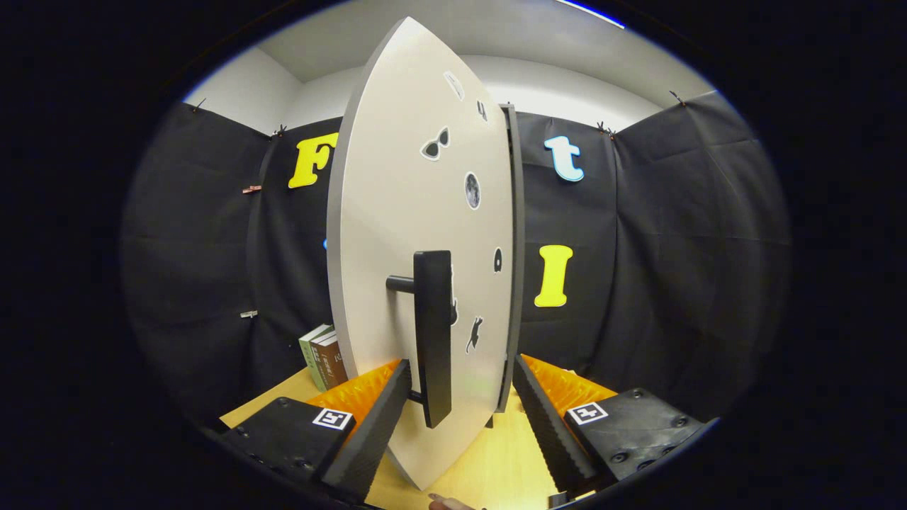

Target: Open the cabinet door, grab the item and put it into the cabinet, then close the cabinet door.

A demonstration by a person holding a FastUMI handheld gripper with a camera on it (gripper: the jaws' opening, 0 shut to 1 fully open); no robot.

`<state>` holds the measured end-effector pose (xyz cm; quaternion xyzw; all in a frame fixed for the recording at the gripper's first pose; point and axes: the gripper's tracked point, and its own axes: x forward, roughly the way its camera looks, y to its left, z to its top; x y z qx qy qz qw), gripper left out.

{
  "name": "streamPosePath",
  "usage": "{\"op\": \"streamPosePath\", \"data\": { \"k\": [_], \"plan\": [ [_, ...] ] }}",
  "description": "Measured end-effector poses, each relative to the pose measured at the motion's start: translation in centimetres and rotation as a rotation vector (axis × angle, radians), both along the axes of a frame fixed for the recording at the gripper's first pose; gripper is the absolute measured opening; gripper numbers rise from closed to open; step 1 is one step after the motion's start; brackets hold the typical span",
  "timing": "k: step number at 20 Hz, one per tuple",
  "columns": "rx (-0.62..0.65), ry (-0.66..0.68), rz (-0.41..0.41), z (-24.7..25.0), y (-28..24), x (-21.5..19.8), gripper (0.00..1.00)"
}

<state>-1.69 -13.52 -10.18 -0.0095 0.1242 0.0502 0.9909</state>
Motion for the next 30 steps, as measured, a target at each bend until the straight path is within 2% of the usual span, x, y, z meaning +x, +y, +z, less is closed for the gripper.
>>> {"op": "streamPosePath", "data": {
  "k": [3, 5, 8, 11, 14, 30],
  "plan": [
    [0.022, -0.007, -0.008, -0.6, 3.5, 1.3, 0.94],
    [0.049, 0.002, 0.021, -0.9, 6.3, 2.1, 0.94],
    [0.12, -0.061, 0.055, 2.4, 9.2, 3.0, 0.96],
    [0.043, -0.13, -0.04, 4.8, 6.3, 3.7, 0.98],
    [0.022, -0.143, -0.117, 5.4, 4.6, 2.8, 0.98],
    [0.018, -0.132, -0.067, 6.3, 2.5, 2.8, 0.98]
  ]
}}
